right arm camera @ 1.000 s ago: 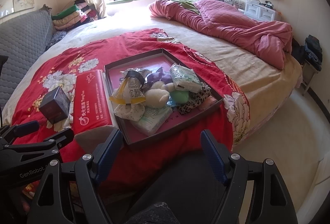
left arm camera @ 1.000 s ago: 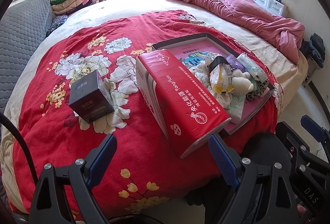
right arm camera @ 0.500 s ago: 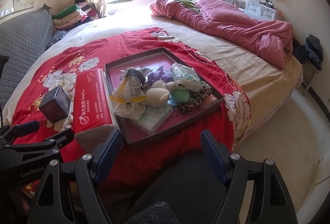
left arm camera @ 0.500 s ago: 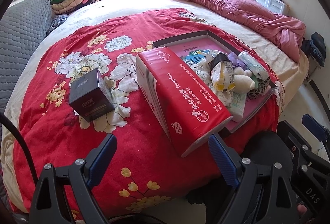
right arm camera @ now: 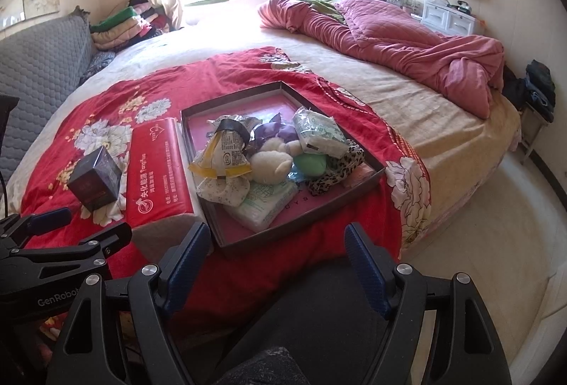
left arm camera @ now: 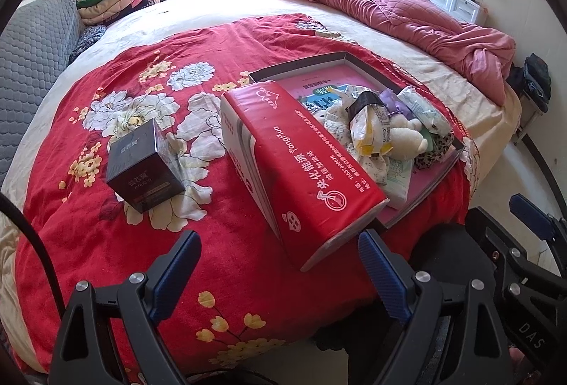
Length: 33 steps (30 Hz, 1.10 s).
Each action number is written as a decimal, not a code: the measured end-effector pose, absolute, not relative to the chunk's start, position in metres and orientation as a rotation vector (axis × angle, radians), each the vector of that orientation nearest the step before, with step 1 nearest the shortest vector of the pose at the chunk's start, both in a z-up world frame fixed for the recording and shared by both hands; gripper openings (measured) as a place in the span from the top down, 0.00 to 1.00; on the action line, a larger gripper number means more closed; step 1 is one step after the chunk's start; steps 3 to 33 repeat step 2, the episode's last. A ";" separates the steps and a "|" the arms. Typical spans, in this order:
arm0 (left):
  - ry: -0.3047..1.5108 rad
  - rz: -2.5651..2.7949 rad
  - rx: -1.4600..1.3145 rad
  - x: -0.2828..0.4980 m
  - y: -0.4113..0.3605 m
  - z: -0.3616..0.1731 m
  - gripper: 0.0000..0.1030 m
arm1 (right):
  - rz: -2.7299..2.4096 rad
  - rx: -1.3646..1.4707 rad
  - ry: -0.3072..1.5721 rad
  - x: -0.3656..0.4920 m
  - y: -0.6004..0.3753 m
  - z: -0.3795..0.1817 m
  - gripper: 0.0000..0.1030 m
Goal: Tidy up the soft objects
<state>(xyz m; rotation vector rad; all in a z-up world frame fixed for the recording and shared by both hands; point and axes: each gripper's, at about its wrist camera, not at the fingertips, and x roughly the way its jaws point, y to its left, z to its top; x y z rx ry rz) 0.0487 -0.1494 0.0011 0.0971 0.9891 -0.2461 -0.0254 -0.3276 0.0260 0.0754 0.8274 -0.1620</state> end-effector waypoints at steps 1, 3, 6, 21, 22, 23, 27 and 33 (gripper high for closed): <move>0.986 -0.248 0.087 0.049 -0.147 0.002 0.13 | -0.159 0.075 0.828 -0.025 -0.327 0.026 0.23; 0.980 -0.250 0.073 0.050 -0.144 0.003 0.13 | -0.154 0.075 0.830 -0.024 -0.327 0.026 0.23; 0.980 -0.250 0.073 0.050 -0.144 0.003 0.13 | -0.154 0.075 0.830 -0.024 -0.327 0.026 0.23; 0.980 -0.250 0.073 0.050 -0.144 0.003 0.13 | -0.154 0.075 0.830 -0.024 -0.327 0.026 0.23; 0.980 -0.250 0.073 0.050 -0.144 0.003 0.13 | -0.154 0.075 0.830 -0.024 -0.327 0.026 0.23; 0.980 -0.250 0.073 0.050 -0.144 0.003 0.13 | -0.154 0.075 0.830 -0.024 -0.327 0.026 0.23; 0.980 -0.250 0.073 0.050 -0.144 0.003 0.13 | -0.154 0.075 0.830 -0.024 -0.327 0.026 0.23; 0.980 -0.250 0.073 0.050 -0.144 0.003 0.13 | -0.154 0.075 0.830 -0.024 -0.327 0.026 0.23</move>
